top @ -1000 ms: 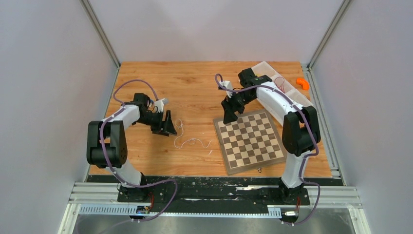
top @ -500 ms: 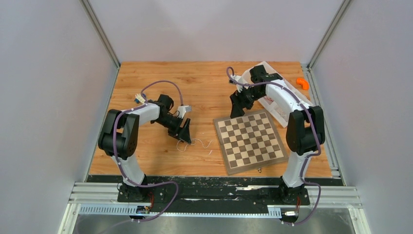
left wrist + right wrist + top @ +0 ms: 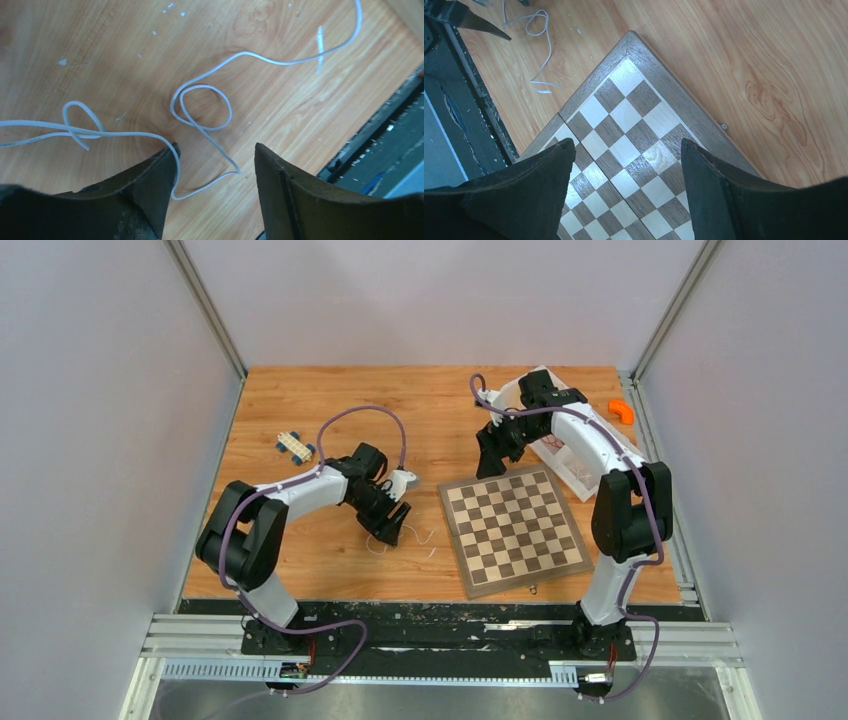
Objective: Untangle the cables
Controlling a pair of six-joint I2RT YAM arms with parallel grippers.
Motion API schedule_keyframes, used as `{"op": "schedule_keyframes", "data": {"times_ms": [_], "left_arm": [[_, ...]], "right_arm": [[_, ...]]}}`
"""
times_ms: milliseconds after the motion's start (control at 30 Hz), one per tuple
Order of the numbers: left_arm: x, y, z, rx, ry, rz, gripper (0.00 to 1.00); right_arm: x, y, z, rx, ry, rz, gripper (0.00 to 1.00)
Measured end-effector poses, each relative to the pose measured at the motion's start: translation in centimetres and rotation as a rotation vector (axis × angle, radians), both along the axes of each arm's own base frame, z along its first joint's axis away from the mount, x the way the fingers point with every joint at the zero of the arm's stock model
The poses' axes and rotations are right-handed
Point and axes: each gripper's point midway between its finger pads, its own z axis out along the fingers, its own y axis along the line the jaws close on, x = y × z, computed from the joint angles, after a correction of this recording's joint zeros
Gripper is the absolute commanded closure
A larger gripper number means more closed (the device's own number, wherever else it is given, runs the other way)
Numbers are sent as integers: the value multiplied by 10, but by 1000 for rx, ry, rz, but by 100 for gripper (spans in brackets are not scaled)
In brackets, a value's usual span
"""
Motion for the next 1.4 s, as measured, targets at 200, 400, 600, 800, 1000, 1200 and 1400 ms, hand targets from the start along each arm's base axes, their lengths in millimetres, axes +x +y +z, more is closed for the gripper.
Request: {"op": "schedule_keyframes", "data": {"times_ms": [200, 400, 600, 800, 1000, 1200, 1400], "left_arm": [[13, 9, -7, 107, -98, -12, 100], [-6, 13, 38, -54, -33, -30, 100], [15, -17, 181, -414, -318, -149, 100], [5, -40, 230, -584, -282, -251, 100], [1, -50, 227, -613, -147, -251, 100], [-20, -63, 228, -605, -82, -299, 100], [-26, -64, 234, -621, -61, -303, 100]], "right_arm": [[2, -4, 1, 9, -3, -7, 24], [0, -1, 48, 164, -106, 12, 10], [-35, 40, 145, 352, -417, 190, 5], [-94, 89, 186, 464, -645, 427, 9], [-135, 110, 180, 469, -876, 639, 19], [-138, 131, 166, 444, -957, 734, 24], [-123, 143, 138, 378, -954, 757, 43]]}}
